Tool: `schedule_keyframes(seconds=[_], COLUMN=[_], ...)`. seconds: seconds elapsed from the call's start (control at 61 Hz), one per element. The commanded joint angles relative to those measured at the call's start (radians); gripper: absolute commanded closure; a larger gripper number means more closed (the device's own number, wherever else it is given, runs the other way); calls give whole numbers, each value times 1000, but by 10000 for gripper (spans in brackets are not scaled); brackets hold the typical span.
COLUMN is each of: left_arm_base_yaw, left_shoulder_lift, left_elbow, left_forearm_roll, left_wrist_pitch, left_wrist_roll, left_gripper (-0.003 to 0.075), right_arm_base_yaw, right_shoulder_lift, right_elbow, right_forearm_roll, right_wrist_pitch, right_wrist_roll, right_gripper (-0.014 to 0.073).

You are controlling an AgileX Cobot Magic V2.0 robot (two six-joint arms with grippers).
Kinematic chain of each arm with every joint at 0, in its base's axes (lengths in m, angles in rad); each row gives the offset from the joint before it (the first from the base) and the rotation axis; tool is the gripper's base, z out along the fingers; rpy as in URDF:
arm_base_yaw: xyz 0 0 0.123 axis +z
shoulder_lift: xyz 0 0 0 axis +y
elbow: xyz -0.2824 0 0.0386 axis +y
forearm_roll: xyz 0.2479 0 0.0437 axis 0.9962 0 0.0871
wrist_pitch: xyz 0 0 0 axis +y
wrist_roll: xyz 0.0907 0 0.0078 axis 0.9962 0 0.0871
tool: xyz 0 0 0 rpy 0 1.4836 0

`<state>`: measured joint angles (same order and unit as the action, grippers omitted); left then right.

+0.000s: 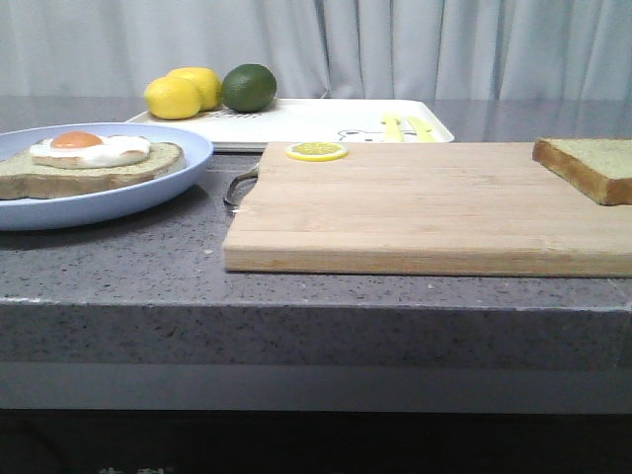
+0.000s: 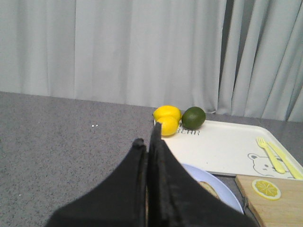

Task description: Place bread and move sandwich to tray

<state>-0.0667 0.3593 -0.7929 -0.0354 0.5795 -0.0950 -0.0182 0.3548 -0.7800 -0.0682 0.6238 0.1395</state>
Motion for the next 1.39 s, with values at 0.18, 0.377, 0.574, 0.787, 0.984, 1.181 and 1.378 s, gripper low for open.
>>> schedule_keyframes(seconds=[0.18, 0.377, 0.574, 0.787, 0.984, 1.181, 1.378], left_arm_base_yaw=[2, 2, 2, 2, 2, 2, 2], left_shoulder_lift=[144, 204, 241, 247, 247, 247, 247], left_elbow=[-69, -40, -34, -34, -34, -34, -34], left_forearm_roll=[-7, -31, -19, -16, -16, -16, -16], left_wrist_pitch=[-10, -8, -10, -25, -36, -39, -39], left_wrist_roll=[-2, -2, -2, -2, -2, -2, -2], left_gripper=[741, 741, 698, 293, 209, 209, 209], right_arm_base_yaw=[-5, -5, -5, -5, -5, -5, -18], right_shoulder_lift=[145, 188, 229, 280, 343, 435, 590], right_elbow=[-60, -60, -60, -60, -60, -74, -172], right_forearm_roll=[-3, 24, 24, 25, 28, 34, 41], right_wrist_pitch=[8, 53, 108, 144, 144, 155, 266], right_wrist_roll=[-8, -8, -8, -8, -8, -8, -8], right_gripper=[663, 663, 622, 169, -62, -60, -60])
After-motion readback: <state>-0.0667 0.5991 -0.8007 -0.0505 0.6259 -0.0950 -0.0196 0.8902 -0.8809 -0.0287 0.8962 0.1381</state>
